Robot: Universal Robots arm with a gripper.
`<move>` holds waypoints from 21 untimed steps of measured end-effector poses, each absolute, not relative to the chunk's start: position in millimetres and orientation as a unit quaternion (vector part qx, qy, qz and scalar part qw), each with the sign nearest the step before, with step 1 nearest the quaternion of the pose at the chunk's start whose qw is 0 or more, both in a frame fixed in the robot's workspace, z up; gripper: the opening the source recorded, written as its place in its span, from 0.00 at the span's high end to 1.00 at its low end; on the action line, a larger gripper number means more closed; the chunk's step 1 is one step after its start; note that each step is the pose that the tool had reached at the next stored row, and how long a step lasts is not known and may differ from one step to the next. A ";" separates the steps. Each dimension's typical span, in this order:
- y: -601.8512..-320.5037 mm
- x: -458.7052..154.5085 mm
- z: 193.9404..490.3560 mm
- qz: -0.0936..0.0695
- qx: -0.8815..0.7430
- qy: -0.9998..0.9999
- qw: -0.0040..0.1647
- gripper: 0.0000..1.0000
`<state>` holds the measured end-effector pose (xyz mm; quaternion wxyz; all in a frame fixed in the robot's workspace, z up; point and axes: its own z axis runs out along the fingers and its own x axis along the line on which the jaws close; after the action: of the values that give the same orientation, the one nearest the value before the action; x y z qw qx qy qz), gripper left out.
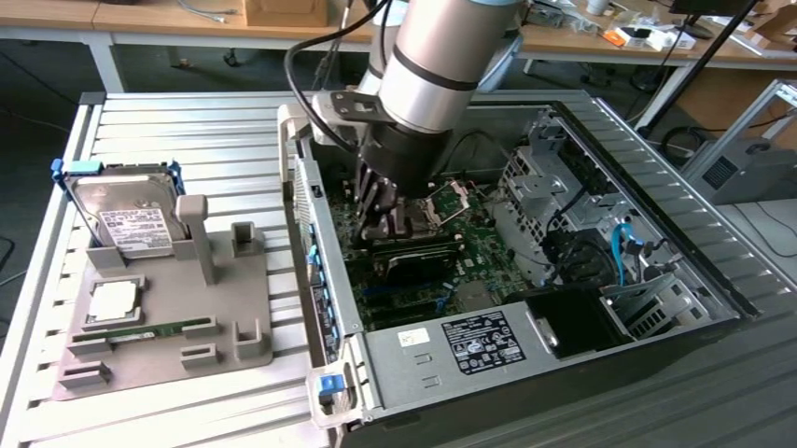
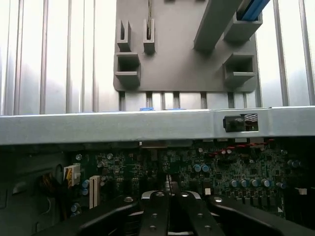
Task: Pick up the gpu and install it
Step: 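Press down on the gpu until it lock into place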
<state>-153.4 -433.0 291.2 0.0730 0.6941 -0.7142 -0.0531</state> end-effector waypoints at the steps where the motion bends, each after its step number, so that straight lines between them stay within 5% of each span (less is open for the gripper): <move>1: -430.5 -156.5 291.2 -0.053 0.694 -0.714 0.073 0.89; 21: -427.4 -184.7 291.4 -0.053 0.694 -0.714 0.073 0.89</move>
<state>-184.7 -427.4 291.4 0.0733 0.6940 -0.7143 -0.0533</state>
